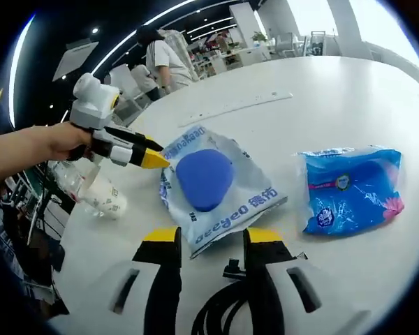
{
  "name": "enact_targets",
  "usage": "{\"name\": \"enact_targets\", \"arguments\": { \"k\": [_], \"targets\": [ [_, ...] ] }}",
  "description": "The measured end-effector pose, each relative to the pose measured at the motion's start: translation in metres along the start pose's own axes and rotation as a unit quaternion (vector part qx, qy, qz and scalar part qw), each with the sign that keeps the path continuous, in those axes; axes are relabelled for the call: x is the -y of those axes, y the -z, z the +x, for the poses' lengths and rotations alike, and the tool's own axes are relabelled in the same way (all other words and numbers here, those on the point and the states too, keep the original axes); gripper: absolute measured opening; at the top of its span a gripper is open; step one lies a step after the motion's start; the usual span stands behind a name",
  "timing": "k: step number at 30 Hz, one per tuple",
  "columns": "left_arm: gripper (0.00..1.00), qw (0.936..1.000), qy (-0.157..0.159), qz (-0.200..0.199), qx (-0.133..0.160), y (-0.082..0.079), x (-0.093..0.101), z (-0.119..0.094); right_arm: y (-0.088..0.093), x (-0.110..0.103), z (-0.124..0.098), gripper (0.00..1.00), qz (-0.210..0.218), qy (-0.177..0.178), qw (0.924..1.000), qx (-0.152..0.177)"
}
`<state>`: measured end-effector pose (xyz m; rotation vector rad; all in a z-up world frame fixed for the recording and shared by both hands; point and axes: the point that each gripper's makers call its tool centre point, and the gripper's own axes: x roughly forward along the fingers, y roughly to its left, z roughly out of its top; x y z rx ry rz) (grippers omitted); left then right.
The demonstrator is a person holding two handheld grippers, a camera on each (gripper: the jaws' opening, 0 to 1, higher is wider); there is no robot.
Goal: Arrange the tabletop items into an orderly group along one side of the table until the central work area is clear of visible clutter.
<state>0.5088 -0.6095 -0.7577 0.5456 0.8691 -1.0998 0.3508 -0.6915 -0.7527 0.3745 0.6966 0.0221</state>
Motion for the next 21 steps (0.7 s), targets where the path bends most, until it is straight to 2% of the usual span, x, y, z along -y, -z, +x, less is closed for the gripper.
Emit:
{"name": "enact_targets", "arguments": {
  "k": [5,9,13,15,16,18,21],
  "targets": [
    [0.31,0.9995,0.012,-0.026,0.01,-0.0022,0.0012,0.005,0.0051,0.0019,0.0027,0.19,0.006,0.001,1.0,-0.008],
    [0.25,0.9998,0.01,-0.005,0.017,-0.0059,0.0045,0.0071,0.004,-0.0021,0.0051,0.11,0.019,-0.012,0.9997,-0.007],
    [0.2,0.9999,0.012,0.0,0.009,-0.0049,0.0082,0.0089,0.0033,-0.0032,0.0069,0.06,0.034,-0.016,0.9992,-0.011],
    [0.09,0.9999,0.009,-0.004,0.008,-0.0051,0.0085,0.0084,0.0038,-0.0032,0.0066,0.03,0.039,-0.017,0.999,-0.013],
    [0.04,0.9999,-0.01,0.009,0.006,-0.0057,0.0027,0.0065,0.0036,-0.0031,0.0058,0.01,0.039,-0.016,0.999,-0.013],
    [0.03,0.9999,0.002,0.016,-0.003,-0.0036,0.0083,0.006,0.0021,-0.0034,0.0037,0.0,0.033,-0.011,0.9993,-0.013],
    [0.01,0.9997,0.0,0.025,-0.005,-0.0039,0.0084,0.0039,-0.0002,-0.0038,0.0018,0.0,0.03,-0.01,0.9994,-0.011]
  ]
}}
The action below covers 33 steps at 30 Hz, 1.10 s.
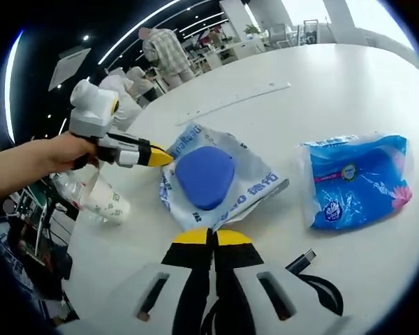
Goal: Arrange the tabletop items into an orderly group along one side of the table until the central work area is clear of visible clutter.
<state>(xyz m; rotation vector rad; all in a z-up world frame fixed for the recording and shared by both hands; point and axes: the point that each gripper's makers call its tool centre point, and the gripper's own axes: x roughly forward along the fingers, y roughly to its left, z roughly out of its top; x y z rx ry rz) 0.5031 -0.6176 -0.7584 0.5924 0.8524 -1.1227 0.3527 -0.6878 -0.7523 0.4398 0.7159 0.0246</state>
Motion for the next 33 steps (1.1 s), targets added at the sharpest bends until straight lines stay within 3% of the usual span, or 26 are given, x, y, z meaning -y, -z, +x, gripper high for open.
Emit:
{"name": "enact_targets", "arguments": {
  "k": [6,17,33],
  "targets": [
    [0.0,0.9999,0.005,0.004,-0.01,0.005,0.003,-0.007,-0.002,-0.002,-0.003,0.0,-0.004,0.001,1.0,-0.001],
    [0.0,1.0,0.006,-0.008,-0.001,-0.006,0.011,-0.024,-0.011,0.0,-0.018,0.0,-0.003,0.002,1.0,0.005],
    [0.0,0.9993,0.005,-0.038,0.004,-0.009,0.022,-0.044,-0.039,0.009,-0.038,0.0,-0.008,0.003,0.9998,0.019]
  ]
}}
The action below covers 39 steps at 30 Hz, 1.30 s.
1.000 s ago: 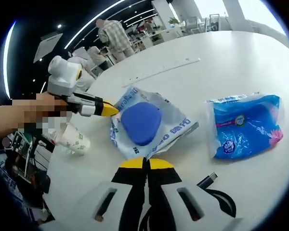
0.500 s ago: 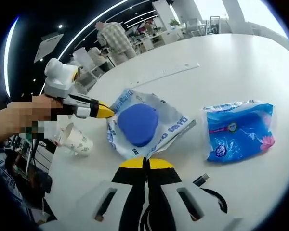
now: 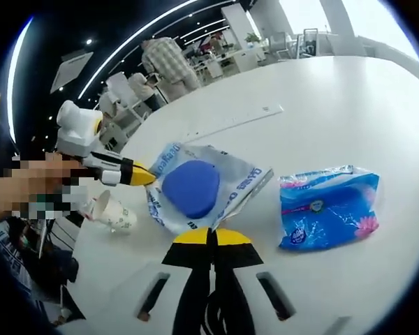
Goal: Arrange the tabletop items into an orderly group along one side of the table until the central work area is clear of visible clutter.
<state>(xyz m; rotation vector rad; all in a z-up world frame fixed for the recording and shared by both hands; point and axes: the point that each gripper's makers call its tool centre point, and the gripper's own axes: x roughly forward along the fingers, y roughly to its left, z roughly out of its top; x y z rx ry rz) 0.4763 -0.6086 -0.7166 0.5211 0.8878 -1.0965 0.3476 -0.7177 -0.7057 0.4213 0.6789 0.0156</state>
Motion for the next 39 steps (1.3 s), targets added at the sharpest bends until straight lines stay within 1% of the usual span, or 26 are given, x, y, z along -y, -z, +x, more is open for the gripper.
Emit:
{"name": "enact_targets", "arguments": {
  "k": [4,9,16,19,23,27,29,30,33,37,39],
  "targets": [
    [0.0,0.9999,-0.002,-0.01,0.004,-0.001,0.002,-0.006,-0.004,0.002,-0.002,0.0,-0.006,0.001,1.0,0.0],
    [0.0,0.999,-0.006,-0.04,0.017,-0.003,0.007,-0.015,-0.009,0.005,-0.004,0.0,-0.011,0.005,0.9999,-0.003],
    [0.0,0.9979,-0.02,-0.053,0.031,-0.005,0.014,-0.023,-0.015,0.011,-0.006,0.0,-0.014,0.007,0.9999,-0.002],
    [0.0,0.9965,-0.022,-0.073,0.033,-0.005,0.016,-0.026,-0.018,0.014,-0.007,0.0,-0.015,0.006,0.9999,-0.002],
    [0.0,0.9942,-0.026,-0.099,0.034,0.0,0.018,-0.028,-0.022,0.015,-0.007,0.0,-0.02,-0.003,0.9998,-0.004],
    [0.0,0.9899,-0.031,-0.131,0.043,0.005,0.021,-0.032,-0.025,0.015,-0.006,0.0,-0.027,-0.012,0.9995,-0.008],
    [0.0,0.9885,-0.036,-0.139,0.048,0.006,0.022,-0.035,-0.026,0.016,-0.005,0.0,-0.028,-0.016,0.9994,-0.011],
    [0.0,0.9863,-0.039,-0.15,0.056,0.005,0.023,-0.037,-0.027,0.016,-0.005,0.0,-0.03,-0.018,0.9993,-0.012],
    [0.0,0.9842,-0.044,-0.158,0.066,0.006,0.028,-0.042,-0.029,0.017,-0.003,0.0,-0.037,-0.021,0.9989,-0.016],
    [0.0,0.9798,-0.057,-0.172,0.085,0.006,0.031,-0.046,-0.031,0.019,-0.002,0.0,-0.048,-0.028,0.9982,-0.02],
    [0.0,0.9763,-0.061,-0.186,0.092,0.008,0.034,-0.046,-0.031,0.019,-0.001,0.0,-0.054,-0.031,0.9978,-0.024]
  ]
}}
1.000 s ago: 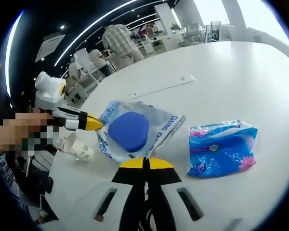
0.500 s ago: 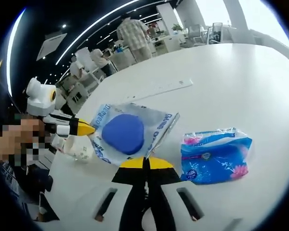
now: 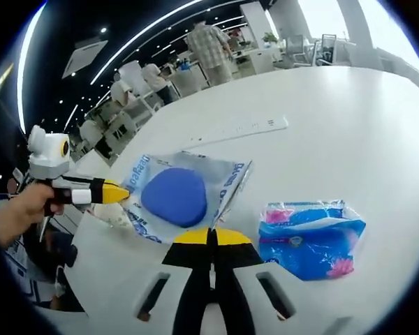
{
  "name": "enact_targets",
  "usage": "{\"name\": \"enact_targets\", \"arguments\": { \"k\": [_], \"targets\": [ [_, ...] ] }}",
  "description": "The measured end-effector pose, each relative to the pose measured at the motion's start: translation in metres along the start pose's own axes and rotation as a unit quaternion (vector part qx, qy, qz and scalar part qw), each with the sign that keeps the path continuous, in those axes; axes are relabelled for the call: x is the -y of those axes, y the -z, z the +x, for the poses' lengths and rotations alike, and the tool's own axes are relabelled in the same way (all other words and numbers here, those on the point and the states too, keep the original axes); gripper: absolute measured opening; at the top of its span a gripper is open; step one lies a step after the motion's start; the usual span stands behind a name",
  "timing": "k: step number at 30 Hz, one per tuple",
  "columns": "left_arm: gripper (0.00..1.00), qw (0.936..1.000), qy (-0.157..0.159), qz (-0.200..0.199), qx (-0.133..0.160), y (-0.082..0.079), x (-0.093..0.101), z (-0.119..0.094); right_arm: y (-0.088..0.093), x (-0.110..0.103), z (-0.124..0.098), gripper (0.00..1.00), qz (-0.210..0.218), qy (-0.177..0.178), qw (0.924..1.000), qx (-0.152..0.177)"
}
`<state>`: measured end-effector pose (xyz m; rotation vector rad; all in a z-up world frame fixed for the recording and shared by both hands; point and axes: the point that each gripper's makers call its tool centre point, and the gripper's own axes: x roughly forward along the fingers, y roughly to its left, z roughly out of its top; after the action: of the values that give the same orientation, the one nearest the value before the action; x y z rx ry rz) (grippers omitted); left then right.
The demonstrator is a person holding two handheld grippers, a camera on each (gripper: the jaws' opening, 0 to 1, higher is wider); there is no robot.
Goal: Arrange the tabletop items into an orderly group along one side of the table until the central work area is clear of visible clutter.
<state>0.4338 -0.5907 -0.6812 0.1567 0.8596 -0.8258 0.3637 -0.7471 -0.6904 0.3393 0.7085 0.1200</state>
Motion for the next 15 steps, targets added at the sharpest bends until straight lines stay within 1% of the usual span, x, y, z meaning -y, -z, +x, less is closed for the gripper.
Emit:
{"name": "enact_targets", "arguments": {
  "k": [3,8,15],
  "targets": [
    [0.0,0.9999,-0.008,-0.005,0.013,0.007,0.003,-0.002,0.001,0.0,0.0,0.0,-0.006,-0.004,1.0,-0.005],
    [0.0,0.9994,-0.014,-0.022,0.023,0.015,0.004,-0.004,0.002,-0.001,0.001,0.0,-0.025,-0.007,0.9996,-0.013],
    [0.0,0.9987,-0.022,-0.032,0.035,0.017,0.0,-0.005,0.003,-0.004,0.003,0.0,-0.044,-0.012,0.9987,-0.021]
  ]
}}
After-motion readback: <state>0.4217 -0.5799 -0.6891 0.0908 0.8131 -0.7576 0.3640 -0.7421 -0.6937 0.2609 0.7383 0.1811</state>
